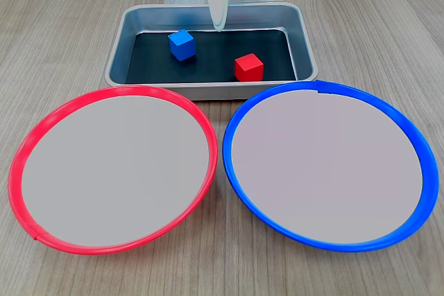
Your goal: Move two blocks tray to matching dishes
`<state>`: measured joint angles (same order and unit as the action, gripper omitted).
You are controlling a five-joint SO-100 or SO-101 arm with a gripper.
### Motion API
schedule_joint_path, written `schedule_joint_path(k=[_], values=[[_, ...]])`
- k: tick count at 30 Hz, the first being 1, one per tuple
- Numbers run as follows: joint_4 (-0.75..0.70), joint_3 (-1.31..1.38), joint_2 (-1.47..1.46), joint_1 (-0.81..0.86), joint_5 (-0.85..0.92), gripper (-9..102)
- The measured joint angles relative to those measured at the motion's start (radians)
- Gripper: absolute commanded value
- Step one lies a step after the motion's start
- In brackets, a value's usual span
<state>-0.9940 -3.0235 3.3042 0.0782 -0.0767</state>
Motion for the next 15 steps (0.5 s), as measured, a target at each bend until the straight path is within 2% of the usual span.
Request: schedule_joint_path(k=[9,11,15], values=[[0.0,0.0,0.0,-0.026,0.034,0],[-0.006,0.0,0.0,-0.038,0.051,6],[0.012,0.041,-0.034,-0.035,0.245,3]])
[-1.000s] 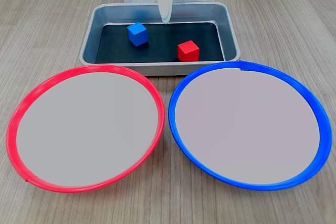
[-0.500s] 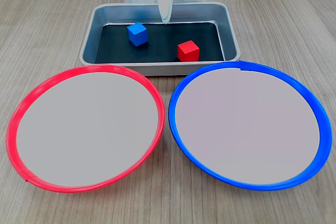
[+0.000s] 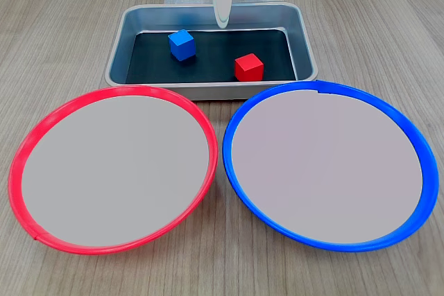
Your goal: Move two blocks tray to matching dishes
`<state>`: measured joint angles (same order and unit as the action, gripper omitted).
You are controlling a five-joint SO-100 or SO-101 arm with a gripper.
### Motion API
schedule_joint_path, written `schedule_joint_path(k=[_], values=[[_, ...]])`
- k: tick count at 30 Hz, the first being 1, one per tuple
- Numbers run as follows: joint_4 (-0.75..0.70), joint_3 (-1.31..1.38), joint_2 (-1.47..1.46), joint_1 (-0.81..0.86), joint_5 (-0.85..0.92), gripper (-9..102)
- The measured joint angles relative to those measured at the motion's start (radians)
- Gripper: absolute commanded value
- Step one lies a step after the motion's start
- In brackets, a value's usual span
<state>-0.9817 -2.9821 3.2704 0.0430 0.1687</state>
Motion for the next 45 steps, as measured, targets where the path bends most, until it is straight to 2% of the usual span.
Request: schedule_joint_path(k=[4,5,7,9,15,19,24,30,36,40,41,45], values=[[0.005,0.152,-0.193,0.046,0.376,0],[-0.032,0.227,-0.279,0.057,0.561,0],[-0.072,0.328,-0.417,0.077,0.721,3],[-0.173,0.46,-0.555,0.124,0.853,9],[-0.522,0.772,-0.969,0.282,1.074,24],[-0.526,0.831,-1.15,0.379,1.111,25],[-0.428,0.833,-1.279,0.422,1.08,24],[-0.222,0.793,-1.394,0.399,0.999,22],[-0.158,0.765,-1.453,0.339,0.968,20],[-0.144,0.741,-1.454,0.302,0.976,9],[-0.137,0.736,-1.454,0.295,0.969,1],[-0.147,0.755,-1.454,0.275,0.943,0]])
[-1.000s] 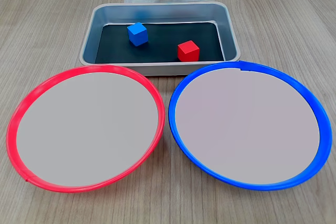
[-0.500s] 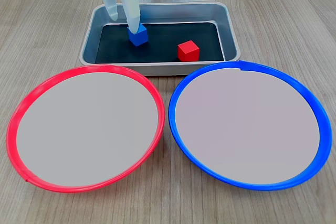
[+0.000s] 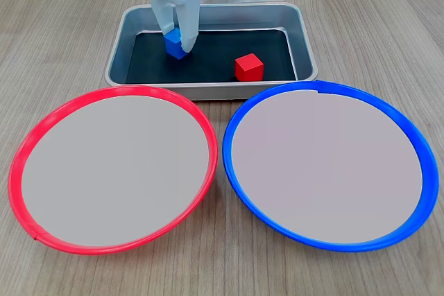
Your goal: Move two blocks tray to matching dishes
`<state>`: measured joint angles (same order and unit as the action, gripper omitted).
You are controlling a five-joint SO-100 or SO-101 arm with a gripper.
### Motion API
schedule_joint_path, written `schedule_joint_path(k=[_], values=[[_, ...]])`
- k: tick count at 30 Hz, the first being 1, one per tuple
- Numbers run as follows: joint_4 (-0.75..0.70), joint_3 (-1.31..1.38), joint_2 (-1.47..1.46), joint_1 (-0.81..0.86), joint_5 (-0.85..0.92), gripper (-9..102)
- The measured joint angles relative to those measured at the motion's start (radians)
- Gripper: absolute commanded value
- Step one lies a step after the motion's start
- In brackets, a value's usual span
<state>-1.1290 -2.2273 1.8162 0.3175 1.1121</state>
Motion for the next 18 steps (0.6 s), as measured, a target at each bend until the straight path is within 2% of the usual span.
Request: schedule_joint_path(k=[3,6,7,9,10,15,18], values=[[-0.043,0.106,-0.005,-0.032,-0.06,0],[-0.078,0.337,-0.054,-0.14,-0.222,0],[-0.048,0.462,-0.101,-0.199,-0.341,0],[-0.037,0.592,-0.181,-0.247,-0.425,0],[0.02,0.695,-0.262,-0.313,-0.509,0],[0.192,0.859,-0.511,-0.457,-0.555,2],[0.281,0.842,-0.592,-0.512,-0.514,11]])
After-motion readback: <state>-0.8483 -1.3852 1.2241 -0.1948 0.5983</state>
